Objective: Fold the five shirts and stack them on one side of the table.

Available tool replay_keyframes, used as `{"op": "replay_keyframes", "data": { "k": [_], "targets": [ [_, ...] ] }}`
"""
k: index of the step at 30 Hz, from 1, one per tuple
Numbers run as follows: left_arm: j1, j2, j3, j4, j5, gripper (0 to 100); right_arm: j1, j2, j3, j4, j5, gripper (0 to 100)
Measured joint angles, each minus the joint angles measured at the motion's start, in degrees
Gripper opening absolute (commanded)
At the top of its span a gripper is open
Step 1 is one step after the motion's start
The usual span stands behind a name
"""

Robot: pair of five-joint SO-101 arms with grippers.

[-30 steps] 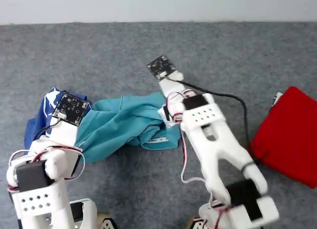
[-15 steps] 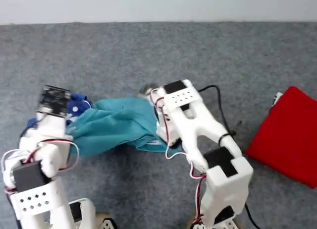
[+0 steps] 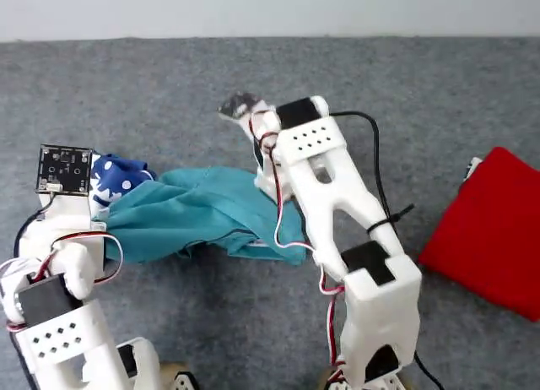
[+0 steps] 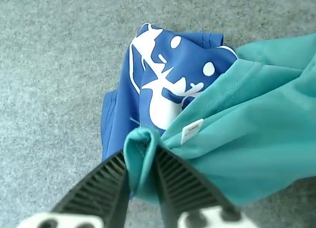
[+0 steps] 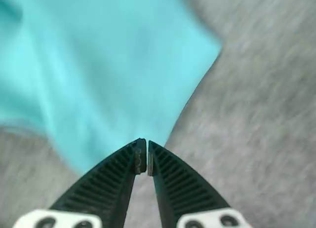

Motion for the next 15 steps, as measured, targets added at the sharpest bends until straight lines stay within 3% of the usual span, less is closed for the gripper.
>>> {"op": "replay_keyframes", "data": {
  "k": [4,8,15],
  "targets": [
    [0.0,0.0,2.7,-2.9,0.1,1,0.7,7.3,-6.6,-2.9,-6.2,23.2],
    [0.0,0.0,4.0,-4.6,0.0,1,0.9,16.2,-15.1,-3.1,-11.1,22.1],
    [0.0,0.0,4.3,-4.9,0.0,1,0.7,31.4,-31.5,0.0,-11.7,21.8]
  ]
}}
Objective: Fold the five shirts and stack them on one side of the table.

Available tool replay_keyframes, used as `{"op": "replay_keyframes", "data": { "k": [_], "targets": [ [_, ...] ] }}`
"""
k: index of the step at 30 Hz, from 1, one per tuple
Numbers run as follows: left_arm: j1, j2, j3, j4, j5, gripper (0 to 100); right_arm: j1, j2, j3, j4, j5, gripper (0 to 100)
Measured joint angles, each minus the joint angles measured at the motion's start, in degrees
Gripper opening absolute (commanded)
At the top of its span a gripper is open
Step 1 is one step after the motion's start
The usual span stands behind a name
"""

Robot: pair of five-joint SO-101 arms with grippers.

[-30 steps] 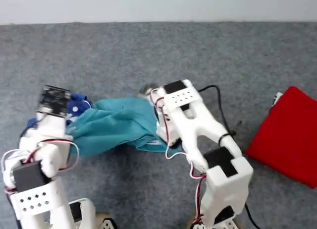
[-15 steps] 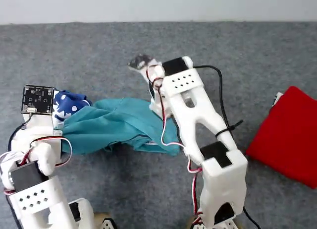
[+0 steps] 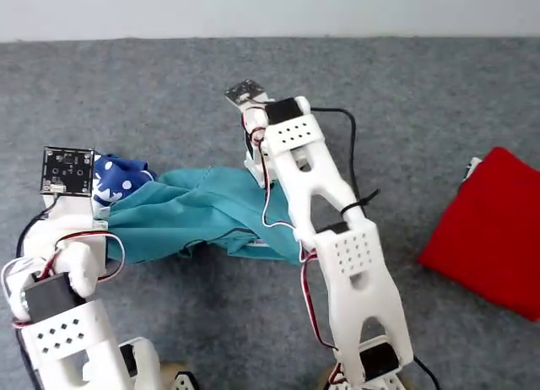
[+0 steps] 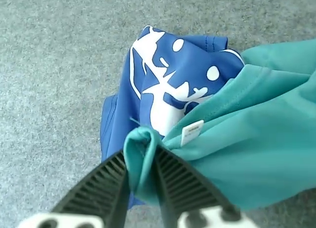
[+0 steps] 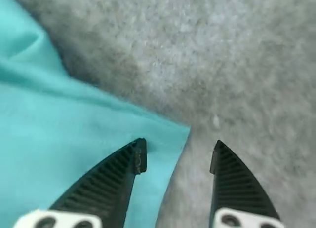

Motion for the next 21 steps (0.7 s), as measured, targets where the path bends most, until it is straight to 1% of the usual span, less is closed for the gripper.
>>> {"op": "replay_keyframes", "data": {
  "k": [1,3,6,8,10,12,15,21],
  "targets": [
    [0.0,0.0,0.0,0.0,0.0,1,0.0,2.0,-1.8,1.0,0.0,21.4],
    [0.0,0.0,0.0,0.0,0.0,1,0.0,5.7,-5.5,3.1,0.0,16.2],
    [0.0,0.0,0.0,0.0,0.0,1,0.3,9.1,-12.0,6.8,0.0,0.5],
    [0.0,0.0,0.0,0.0,0.1,1,0.7,10.2,-15.6,7.8,0.2,2.7],
    [0.0,0.0,0.0,0.0,0.1,1,0.7,10.6,-17.6,8.0,2.7,0.6],
    [0.0,0.0,0.0,0.0,0.0,1,0.8,10.6,-18.6,8.0,4.9,1.1],
    [0.0,0.0,0.0,0.0,0.0,1,1.3,10.1,-19.1,8.0,6.3,1.0],
    [0.0,0.0,-0.1,0.0,0.0,1,3.7,1.1,-19.1,8.0,7.9,1.0]
  ]
}}
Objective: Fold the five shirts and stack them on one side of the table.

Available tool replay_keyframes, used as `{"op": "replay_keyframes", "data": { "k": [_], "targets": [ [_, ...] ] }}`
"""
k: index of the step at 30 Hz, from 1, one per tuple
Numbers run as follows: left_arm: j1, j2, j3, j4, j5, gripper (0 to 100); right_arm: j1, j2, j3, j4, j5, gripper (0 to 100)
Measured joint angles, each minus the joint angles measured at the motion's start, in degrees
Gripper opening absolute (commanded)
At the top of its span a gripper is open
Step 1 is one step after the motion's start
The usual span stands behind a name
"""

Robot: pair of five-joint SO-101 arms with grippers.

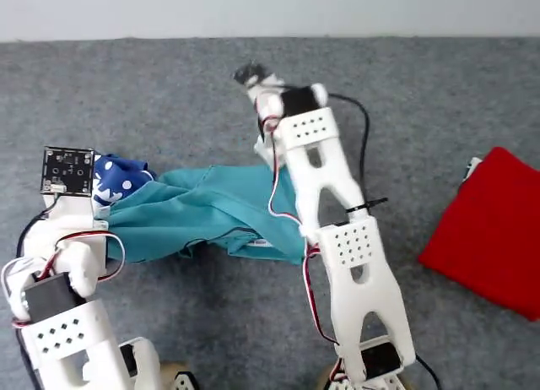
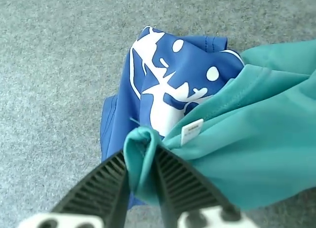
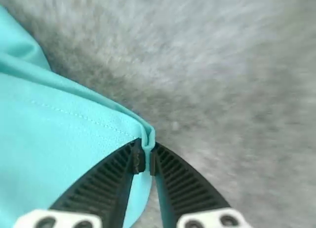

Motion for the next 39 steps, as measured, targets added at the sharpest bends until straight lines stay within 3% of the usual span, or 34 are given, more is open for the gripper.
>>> {"op": "replay_keyframes", "data": {
  "k": [9,20,27,32,39],
  "targets": [
    [1.1,0.1,-10.9,0.0,0.2,1,2.0,-21.0,0.0,0.1,2.7,1.0],
    [21.5,0.3,-32.5,-0.6,-0.6,1,2.2,-52.0,-0.8,0.2,14.1,1.0],
    [23.9,10.1,-45.5,-1.1,-3.3,1,2.8,-68.0,-0.9,-2.3,24.7,1.0],
    [24.3,16.6,-53.7,-0.4,-3.4,1,9.3,-73.0,-1.5,-6.9,28.9,1.0],
    [26.5,20.8,-62.3,7.3,-3.4,1,17.2,-74.1,-1.6,-16.0,30.3,1.0]
  ]
}}
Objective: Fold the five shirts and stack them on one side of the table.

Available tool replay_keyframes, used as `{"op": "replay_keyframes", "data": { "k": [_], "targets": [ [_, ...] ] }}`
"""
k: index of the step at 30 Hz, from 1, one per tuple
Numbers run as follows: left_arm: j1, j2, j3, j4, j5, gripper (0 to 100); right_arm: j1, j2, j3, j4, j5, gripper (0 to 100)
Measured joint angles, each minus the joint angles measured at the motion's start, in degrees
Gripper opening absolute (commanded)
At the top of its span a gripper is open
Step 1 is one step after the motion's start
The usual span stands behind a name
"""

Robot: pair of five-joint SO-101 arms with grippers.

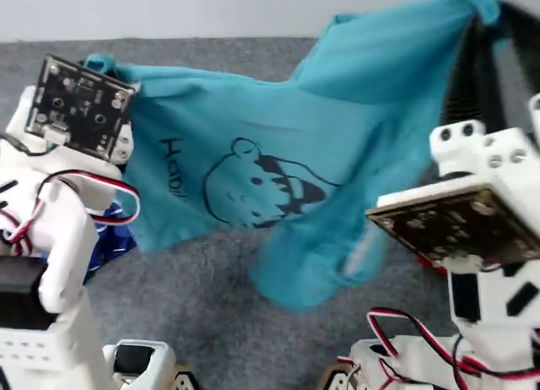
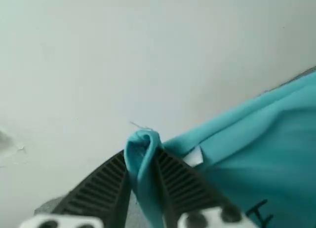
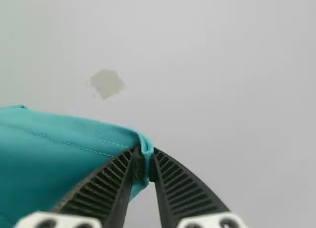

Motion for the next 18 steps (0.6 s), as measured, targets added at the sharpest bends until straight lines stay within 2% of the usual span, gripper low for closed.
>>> {"op": "replay_keyframes", "data": {
  "k": [5,11,15,18],
  "targets": [
    [0.1,0.1,-3.1,1.1,0.0,1,0.4,0.0,0.0,-6.7,4.0,1.0],
    [0.1,0.1,-8.5,6.1,0.0,1,1.1,-0.2,0.0,-8.8,8.3,1.0],
    [-0.3,0.1,-11.8,9.0,0.0,1,6.4,-0.1,0.0,-8.9,8.5,1.0],
    [-3.0,-0.3,-12.9,10.0,0.0,1,10.7,-0.1,0.0,-8.9,8.4,1.0]
  ]
}}
